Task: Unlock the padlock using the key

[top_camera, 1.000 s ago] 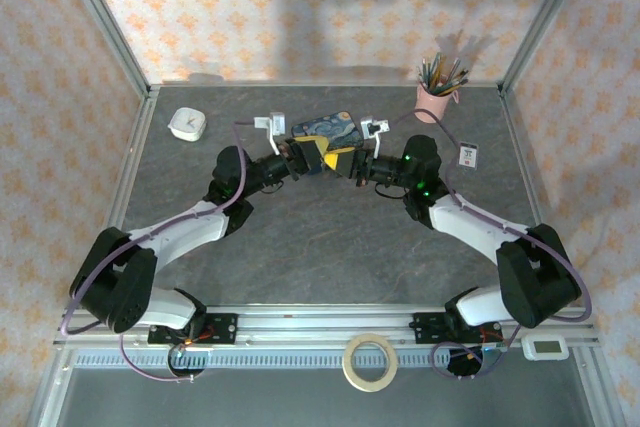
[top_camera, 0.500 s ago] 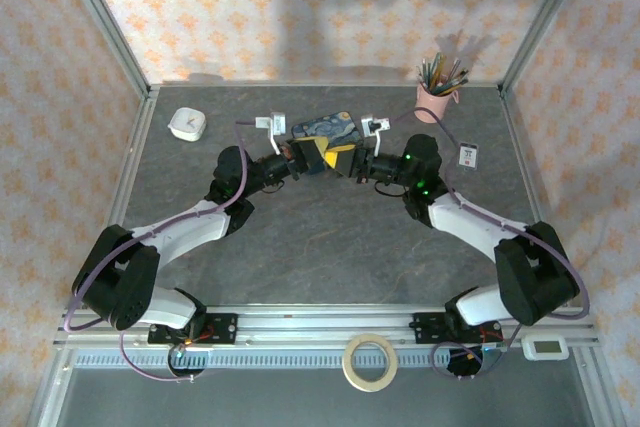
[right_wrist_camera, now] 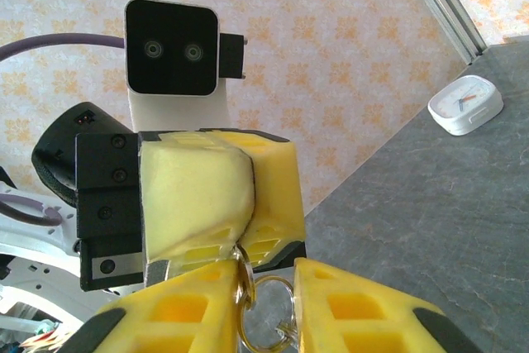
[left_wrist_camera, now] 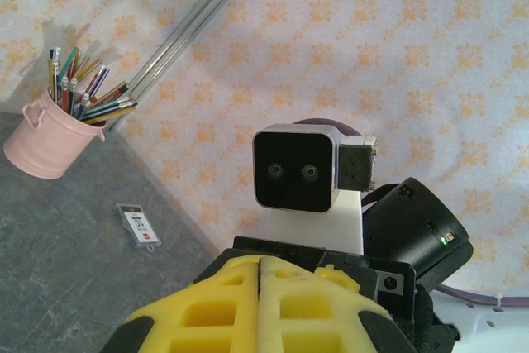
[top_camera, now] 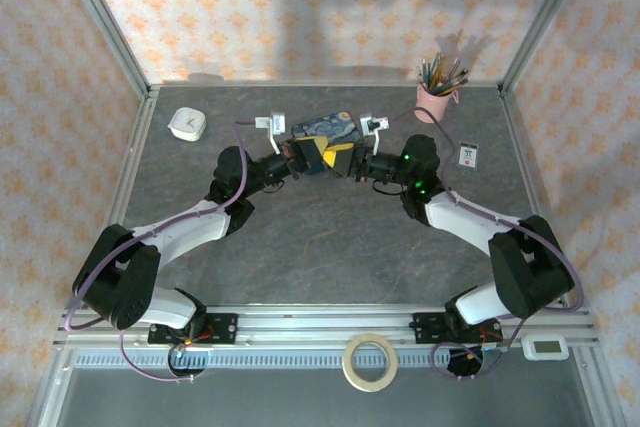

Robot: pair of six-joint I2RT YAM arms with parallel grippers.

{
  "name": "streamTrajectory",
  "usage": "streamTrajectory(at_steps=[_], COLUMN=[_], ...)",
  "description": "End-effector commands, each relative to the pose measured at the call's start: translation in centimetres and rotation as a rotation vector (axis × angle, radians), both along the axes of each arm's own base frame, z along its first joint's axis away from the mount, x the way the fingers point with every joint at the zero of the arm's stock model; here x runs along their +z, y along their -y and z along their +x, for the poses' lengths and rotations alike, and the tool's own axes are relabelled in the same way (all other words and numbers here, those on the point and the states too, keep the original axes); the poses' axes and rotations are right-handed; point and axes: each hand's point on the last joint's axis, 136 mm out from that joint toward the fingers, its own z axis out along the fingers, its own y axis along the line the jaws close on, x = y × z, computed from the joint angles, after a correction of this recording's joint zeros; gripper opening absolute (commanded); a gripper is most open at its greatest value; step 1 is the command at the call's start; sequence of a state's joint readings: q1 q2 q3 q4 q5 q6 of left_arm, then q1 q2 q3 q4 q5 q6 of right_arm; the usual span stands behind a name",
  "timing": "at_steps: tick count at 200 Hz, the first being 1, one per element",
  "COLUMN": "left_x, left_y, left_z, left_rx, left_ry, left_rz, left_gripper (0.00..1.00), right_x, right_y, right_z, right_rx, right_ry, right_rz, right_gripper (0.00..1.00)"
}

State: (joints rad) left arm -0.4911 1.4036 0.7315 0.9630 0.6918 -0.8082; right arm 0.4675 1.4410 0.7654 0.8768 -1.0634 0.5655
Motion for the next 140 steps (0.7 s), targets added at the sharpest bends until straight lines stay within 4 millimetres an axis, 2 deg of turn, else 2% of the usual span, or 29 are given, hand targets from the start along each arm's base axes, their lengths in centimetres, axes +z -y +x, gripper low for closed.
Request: streamTrajectory(at_steps=[1,40,45,60,84,93,103,110,119,129,140], left_x=[1.5,1.0,1.0,1.0,1.2,1.0,0.2,-0.6,-2.0,-4.6,-7.1], left_y=[0.8,1.1,1.1,1.1,0.4,-0.4,-2.1,-3.4,-4.9,-6.6,-7.1], left_z=[-1.1,-1.0,-1.0,-1.0,-0.5,0.1,1.3,2.3,3.6,5.0,5.7], left_rx=[-0.047,-0.054,-0.054,-0.051,-0.004,0.048,0.144,0.216,0.306,0.408,0.445], left_ry=[0.062,0.048,0.047,0.047,0.039,0.023,-0.017,-0.053,-0.106,-0.203,-0.261], left_rz=[-0.031,-0.027,-0.027,-0.029,-0.030,-0.027,-0.020,-0.007,0.021,0.079,0.131], left_gripper=[0.00,0.00,0.00,0.00,0.00,0.23,0.53,0.67,0.70,0.70,0.67], right_x=[1.4,1.8,1.8,1.6,1.1,0.5,-0.7,-1.6,-2.8,-4.5,-6.4], right_y=[0.1,0.2,0.2,0.2,0.4,0.7,1.2,1.7,2.4,3.3,4.4], right_z=[0.4,0.2,0.1,0.1,0.4,0.9,1.6,2.1,2.7,3.6,4.7], right_rx=[-0.010,-0.009,-0.005,-0.003,-0.026,-0.057,-0.105,-0.141,-0.181,-0.246,-0.330], right_ry=[0.047,0.057,0.057,0.055,0.051,0.046,0.033,0.024,0.001,-0.034,-0.072], right_rz=[0.035,0.049,0.050,0.048,0.030,0.008,-0.033,-0.061,-0.094,-0.140,-0.196], right_gripper=[0.22,0.23,0.20,0.00,0.00,0.00,0.00,0.00,0.00,0.00,0.00])
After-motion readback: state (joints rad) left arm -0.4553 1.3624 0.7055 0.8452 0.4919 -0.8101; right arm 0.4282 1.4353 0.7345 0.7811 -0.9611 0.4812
